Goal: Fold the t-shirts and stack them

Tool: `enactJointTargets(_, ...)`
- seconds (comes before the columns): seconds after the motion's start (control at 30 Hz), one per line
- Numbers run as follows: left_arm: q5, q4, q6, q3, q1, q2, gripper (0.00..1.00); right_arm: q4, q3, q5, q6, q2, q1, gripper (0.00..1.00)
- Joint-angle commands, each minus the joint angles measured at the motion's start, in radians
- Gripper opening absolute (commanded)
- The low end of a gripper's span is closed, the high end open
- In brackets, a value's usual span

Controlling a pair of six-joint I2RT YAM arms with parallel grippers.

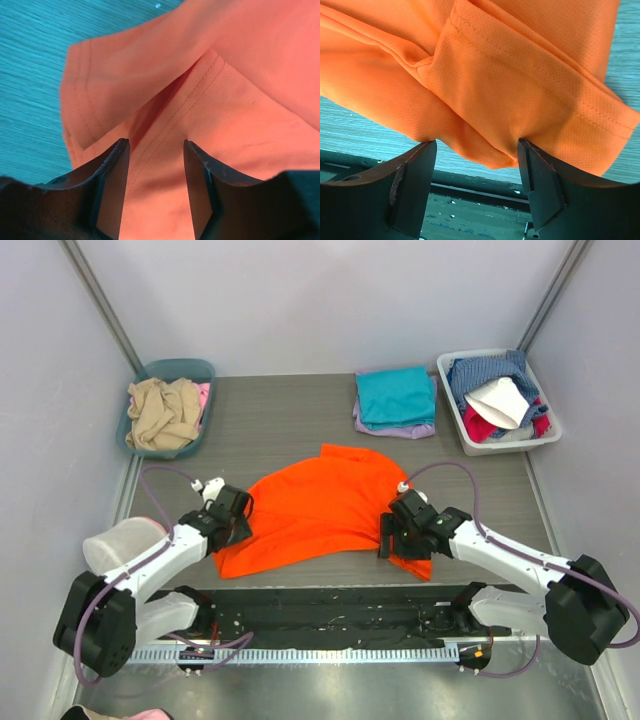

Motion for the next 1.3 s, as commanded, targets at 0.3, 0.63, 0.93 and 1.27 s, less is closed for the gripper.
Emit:
enactJointTargets(0.3, 0.042, 0.094, -0.043, 0.023, -0.099, 0.175, 0.0, 0.054, -0.04, -0.028, -0.007, -0.001, 0.003, 0.33)
enactJointTargets(0.63, -0.021, -0.158, 0.015, 0.173, -0.105, -0.098, 0.0, -0.096, 0.132, 0.049, -0.03, -0.151, 0.002, 0.01)
enactJointTargets(0.93, 0.043, -0.467, 0.092, 0.598, -0.105, -0.327, 0.0, -0.322, 0.536, 0.088, -0.079, -0.283, 0.002, 0.01)
enactJointTargets(1.27, 0.328, -0.536, 0.046, 0.755, -0.105, -0.508, 0.0, -0.472, 0.861, -0.018, -0.138, -0.434, 0.003, 0.01)
